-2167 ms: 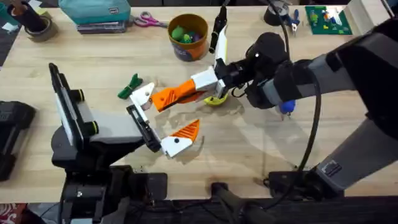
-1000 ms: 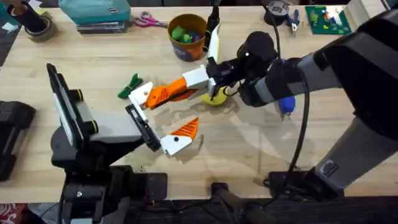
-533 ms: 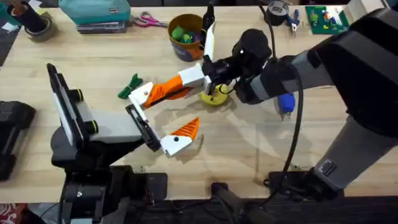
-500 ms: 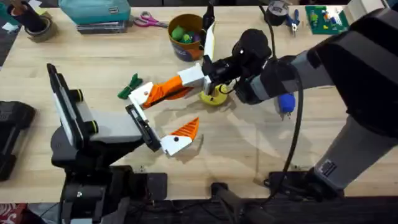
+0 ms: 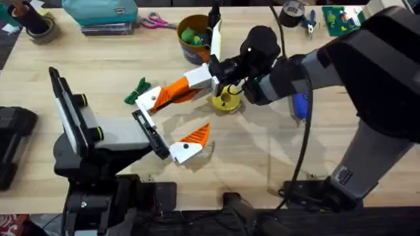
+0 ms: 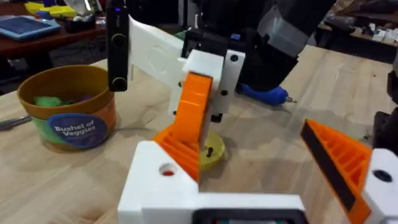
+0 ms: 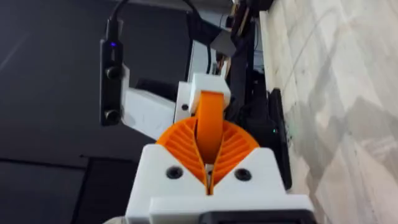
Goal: Pick up the gripper from the table and insert it into the empty holder that is missing its gripper. Then pick up a screw, insert it into the mounting hole, and use the screwdriver to tighten it. Finally, clean up the table by picking up the vegetable and placing it into the bucket.
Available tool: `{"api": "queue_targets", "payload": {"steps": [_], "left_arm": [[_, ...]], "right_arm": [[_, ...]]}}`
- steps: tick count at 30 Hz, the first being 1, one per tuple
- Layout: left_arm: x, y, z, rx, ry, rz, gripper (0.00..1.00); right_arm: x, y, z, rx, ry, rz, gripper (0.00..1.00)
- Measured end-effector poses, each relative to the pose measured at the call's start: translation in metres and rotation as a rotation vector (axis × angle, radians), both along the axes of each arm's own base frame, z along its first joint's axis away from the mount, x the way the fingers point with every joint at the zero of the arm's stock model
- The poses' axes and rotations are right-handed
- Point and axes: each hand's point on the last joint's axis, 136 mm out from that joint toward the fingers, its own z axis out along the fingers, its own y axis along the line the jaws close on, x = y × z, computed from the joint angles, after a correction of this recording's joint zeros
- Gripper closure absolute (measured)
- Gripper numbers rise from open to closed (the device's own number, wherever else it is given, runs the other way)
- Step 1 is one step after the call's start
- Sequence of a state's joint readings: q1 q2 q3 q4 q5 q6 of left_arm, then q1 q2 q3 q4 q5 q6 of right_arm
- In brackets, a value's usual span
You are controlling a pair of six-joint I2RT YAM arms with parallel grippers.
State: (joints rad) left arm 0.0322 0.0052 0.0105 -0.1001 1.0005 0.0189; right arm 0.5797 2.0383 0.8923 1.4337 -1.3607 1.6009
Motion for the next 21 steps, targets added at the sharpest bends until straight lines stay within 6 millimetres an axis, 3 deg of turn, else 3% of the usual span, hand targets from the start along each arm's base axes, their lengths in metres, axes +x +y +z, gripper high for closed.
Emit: {"api": "queue_targets", "payload": {"steps": [21], "left_arm": [[-0.0001,-0.0001,0.0001,0.002,-0.004,-0.001,0.015]], "right_arm": [[0.0009,0.0015,0.0021,-0.013,-0.009,0.077,0.994]]}}
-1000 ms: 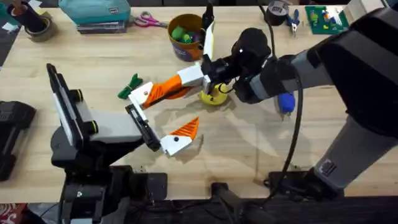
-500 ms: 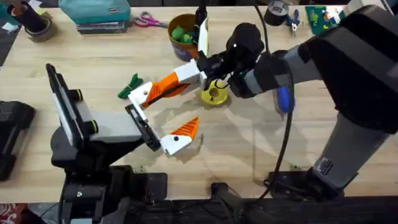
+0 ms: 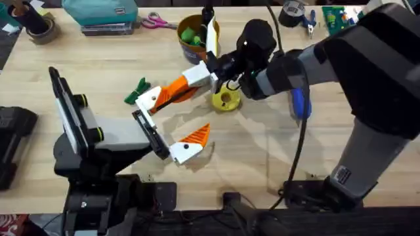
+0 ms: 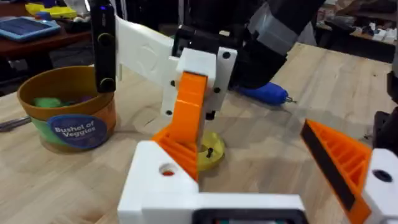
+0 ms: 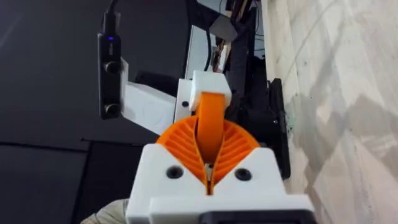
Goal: Pick up the gripper from the table and insert it into the empty holder that is missing its gripper. Then pick up a screw, insert it into the mounting hole, and use the screwdriver to tighten it. Finally, clean up the table by picking up the vegetable and placing it into the bucket.
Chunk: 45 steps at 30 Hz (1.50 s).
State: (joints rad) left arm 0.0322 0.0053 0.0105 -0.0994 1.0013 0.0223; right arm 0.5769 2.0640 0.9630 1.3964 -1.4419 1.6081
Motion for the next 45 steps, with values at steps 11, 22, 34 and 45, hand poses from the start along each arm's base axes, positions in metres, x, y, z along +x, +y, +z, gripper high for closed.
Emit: {"api": "queue_targets", "payload": {"steps": [11,22,34,45], "left_arm": [[-0.0007,-0.0005,0.0,0.0,0.0,-0.005,0.015],[-0.0008,-0.0006,-0.0001,0.0,0.001,-0.006,0.015],[-0.0013,-0.0009,-0.0002,-0.003,0.005,-0.009,0.015],[-0.0019,-0.0013,-0.0001,-0.003,0.005,-0.013,0.016]], "right_arm": [[0.0001,-0.0016,0.0001,-0.001,-0.002,0.007,0.994],[-0.0002,-0.0018,0.0001,-0.002,-0.003,0.01,0.994],[0.0001,-0.0016,0.0013,0.002,-0.009,0.011,0.133],[0.0004,-0.0014,0.0019,0.005,-0.015,0.011,0.007]]}}
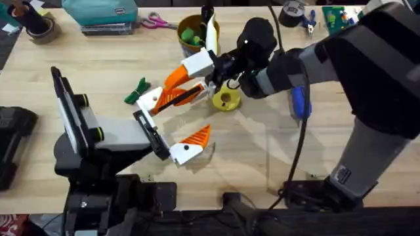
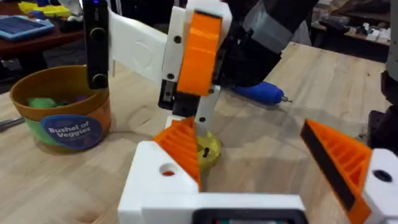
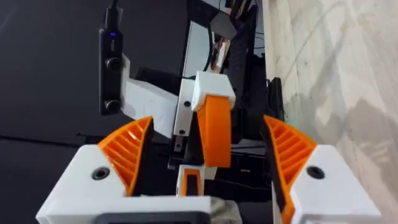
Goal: Pick up the gripper from the table and insert it into the empty holder that is missing its gripper. Then pick up a screw, insert it into the mounting hole, and use the screwdriver to tighten it. Finally, clean up the table by picking up the vegetable and placing it into the bucket.
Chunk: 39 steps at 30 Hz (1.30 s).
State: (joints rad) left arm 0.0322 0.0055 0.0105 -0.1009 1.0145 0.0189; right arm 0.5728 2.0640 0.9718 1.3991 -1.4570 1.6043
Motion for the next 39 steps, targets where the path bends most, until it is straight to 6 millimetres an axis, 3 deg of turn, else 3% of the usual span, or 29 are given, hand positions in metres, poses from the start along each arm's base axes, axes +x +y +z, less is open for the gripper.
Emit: {"api": "queue_targets", "payload": {"steps": [13,20,28,31,33,39], "left_arm": [[-0.001,0.0,0.0,0.0,0.0,-0.004,0.014],[-0.001,0.0,0.0,0.0,0.0,-0.004,0.014],[-0.001,-0.001,0.0,-0.001,0.001,-0.007,0.015],[-0.001,-0.001,0.0,0.002,-0.004,-0.007,0.015],[-0.001,-0.001,0.0,0.001,-0.003,-0.007,0.015],[-0.001,-0.001,0.0,0.002,-0.004,-0.007,0.015]], "right_arm": [[0.008,-0.007,0.0,-0.002,-0.002,-0.016,0.008],[0.013,-0.013,-0.001,-0.003,-0.002,-0.028,0.072],[0.011,-0.012,-0.001,-0.004,-0.004,-0.019,0.582],[0.008,-0.01,-0.001,-0.007,0.0,-0.008,0.946],[0.008,-0.01,-0.002,-0.01,0.006,-0.007,0.99],[0.008,-0.01,-0.002,-0.01,0.005,-0.007,0.992]]}}
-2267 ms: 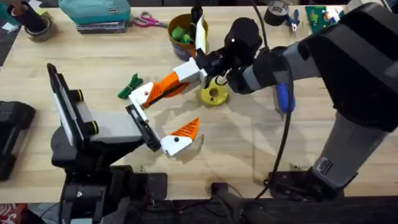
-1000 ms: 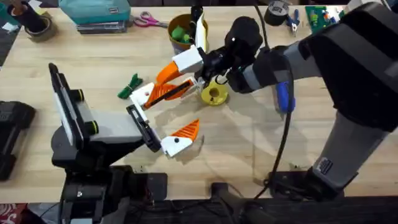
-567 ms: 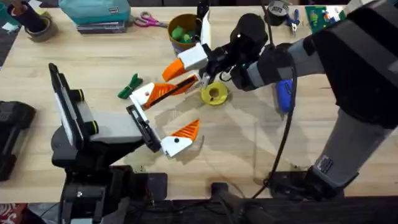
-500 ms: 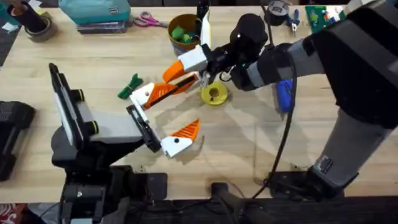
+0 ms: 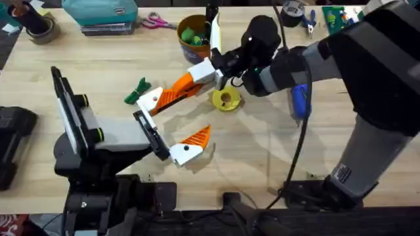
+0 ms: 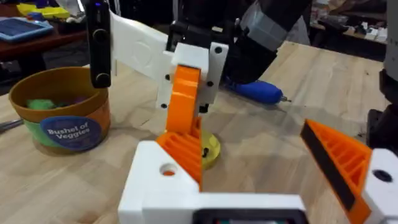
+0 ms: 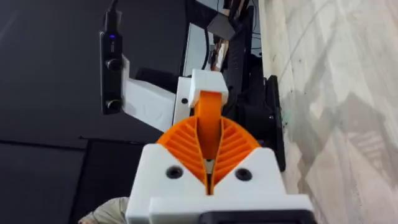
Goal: Pick up the gripper from the table and insert it into the empty holder that is missing its gripper. Then pick up a screw, insert it into the mounting hole, and use the screwdriver to tighten it. Finally, clean up the table by picking up the vegetable and placing it into the bucket.
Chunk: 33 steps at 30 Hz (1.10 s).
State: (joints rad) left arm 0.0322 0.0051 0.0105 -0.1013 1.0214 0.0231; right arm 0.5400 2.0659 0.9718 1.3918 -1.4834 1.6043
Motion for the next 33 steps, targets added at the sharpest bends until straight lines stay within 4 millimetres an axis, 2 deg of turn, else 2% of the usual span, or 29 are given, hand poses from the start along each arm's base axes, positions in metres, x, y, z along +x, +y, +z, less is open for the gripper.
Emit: {"api": "queue_targets", "payload": {"steps": [22,33], "left_arm": [[-0.0006,-0.0004,0.0,-0.001,0.001,-0.004,0.014],[0.0001,0.0001,0.0,0.0,0.0,0.001,0.015]], "right_arm": [[0.0041,-0.0065,-0.0014,0.004,-0.004,-0.024,0.993],[0.0011,0.002,-0.0006,0.007,0.007,-0.034,0.993]]}}
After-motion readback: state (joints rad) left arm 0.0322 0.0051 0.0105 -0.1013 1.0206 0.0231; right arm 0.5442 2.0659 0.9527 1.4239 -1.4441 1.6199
